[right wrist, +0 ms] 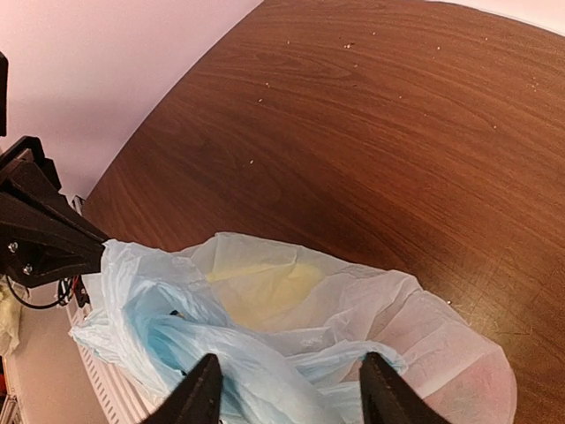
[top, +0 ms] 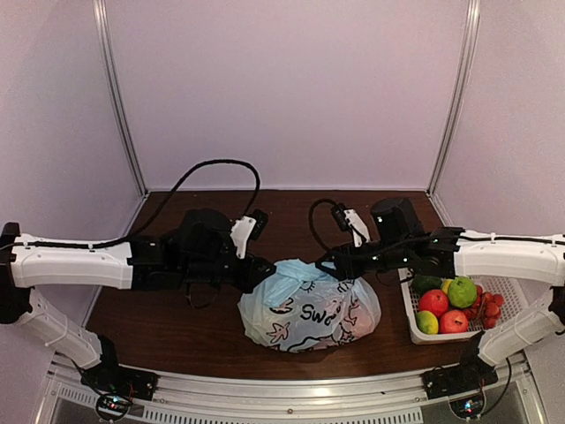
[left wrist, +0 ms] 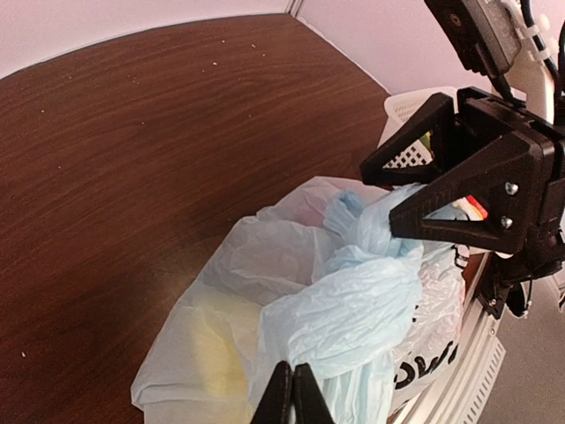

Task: Untie the knot of the plastic bag and take out the fruit
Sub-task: Untie the bag handles from the takeout bag.

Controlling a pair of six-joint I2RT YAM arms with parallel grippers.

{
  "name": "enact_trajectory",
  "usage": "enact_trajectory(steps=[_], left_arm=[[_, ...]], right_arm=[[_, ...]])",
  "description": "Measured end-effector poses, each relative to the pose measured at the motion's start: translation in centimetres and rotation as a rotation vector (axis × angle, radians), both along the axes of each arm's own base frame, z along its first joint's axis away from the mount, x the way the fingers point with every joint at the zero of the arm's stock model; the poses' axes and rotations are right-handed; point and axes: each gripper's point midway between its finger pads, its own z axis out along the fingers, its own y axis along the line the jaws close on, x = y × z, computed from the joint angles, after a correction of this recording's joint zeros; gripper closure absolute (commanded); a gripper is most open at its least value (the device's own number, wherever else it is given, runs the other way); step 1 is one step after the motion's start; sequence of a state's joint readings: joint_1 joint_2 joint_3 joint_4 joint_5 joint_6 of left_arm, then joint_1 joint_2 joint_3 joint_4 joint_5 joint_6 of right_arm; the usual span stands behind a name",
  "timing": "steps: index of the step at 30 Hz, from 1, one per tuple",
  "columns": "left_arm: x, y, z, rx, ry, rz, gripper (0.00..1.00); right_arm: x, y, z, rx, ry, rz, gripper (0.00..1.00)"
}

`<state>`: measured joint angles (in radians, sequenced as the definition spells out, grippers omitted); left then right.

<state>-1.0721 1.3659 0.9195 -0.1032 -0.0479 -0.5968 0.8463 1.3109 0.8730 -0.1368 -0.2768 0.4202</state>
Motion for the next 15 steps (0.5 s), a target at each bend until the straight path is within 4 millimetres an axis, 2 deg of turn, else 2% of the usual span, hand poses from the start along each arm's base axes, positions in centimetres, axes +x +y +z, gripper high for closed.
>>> enact_trajectory(steps=[3, 8, 15], left_arm=[[0.0, -0.3, 0.0, 0.001, 0.003, -0.006, 1.00], [0.0, -0.4, -0.1, 0.002, 0.005, -0.010, 1.00], [0.4, 0.2, 0.0, 0.008, 0.006, 0.033, 1.00]], right_arm=[[-0.1, 0.4, -0.5, 0.009, 0.030, 0.021, 0.77], [-0.1, 0.6, -0.5, 0.021, 0.039, 0.036, 1.00], [-0.1, 0.4, 0.6, 0.046, 0.023, 0.027, 1.00]])
